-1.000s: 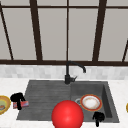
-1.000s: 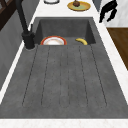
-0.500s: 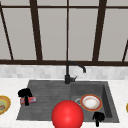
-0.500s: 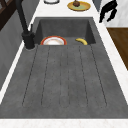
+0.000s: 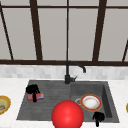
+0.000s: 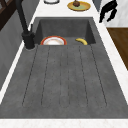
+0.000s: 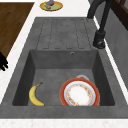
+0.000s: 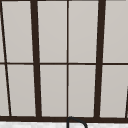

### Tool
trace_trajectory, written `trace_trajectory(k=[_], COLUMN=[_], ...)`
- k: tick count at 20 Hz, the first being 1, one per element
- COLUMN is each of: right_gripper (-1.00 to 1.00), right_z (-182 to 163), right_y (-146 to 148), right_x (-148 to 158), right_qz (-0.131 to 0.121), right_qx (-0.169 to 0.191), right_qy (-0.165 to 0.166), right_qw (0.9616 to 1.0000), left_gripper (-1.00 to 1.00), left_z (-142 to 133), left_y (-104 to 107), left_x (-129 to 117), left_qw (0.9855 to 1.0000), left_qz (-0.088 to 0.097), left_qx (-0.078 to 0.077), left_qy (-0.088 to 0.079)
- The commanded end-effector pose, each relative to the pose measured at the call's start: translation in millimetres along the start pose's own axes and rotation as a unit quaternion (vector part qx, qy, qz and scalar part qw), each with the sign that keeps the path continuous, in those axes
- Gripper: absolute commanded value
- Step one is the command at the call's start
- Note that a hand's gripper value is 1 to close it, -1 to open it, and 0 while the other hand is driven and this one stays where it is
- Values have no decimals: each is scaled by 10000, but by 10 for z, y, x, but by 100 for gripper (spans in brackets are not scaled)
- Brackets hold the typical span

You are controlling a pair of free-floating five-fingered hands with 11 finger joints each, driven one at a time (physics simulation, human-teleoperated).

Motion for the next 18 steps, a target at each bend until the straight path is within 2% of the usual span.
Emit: trace_trajectory(k=[1, 10, 11, 14, 18], right_gripper=[0, 0, 0, 0, 0], right_z=[0, 0, 0, 0, 0], right_y=[0, 0, 0, 0, 0], right_x=[0, 0, 0, 0, 0], right_qz=[0, 0, 0, 0, 0], right_qx=[0, 0, 0, 0, 0], right_qy=[0, 0, 0, 0, 0], right_qw=[10000, 10000, 10000, 10000, 10000], left_gripper=[100, 100, 100, 100, 100], left_z=[-280, -945, -1002, -1224, -1468], left_y=[72, 144, 130, 117, 56], left_x=[57, 154, 154, 171, 170], left_qw=[9999, 9998, 9997, 9997, 9993], left_qz=[-4, 59, 97, 52, 101], left_qx=[-141, -152, -183, -197, -307], left_qy=[19, 92, 115, 113, 178])
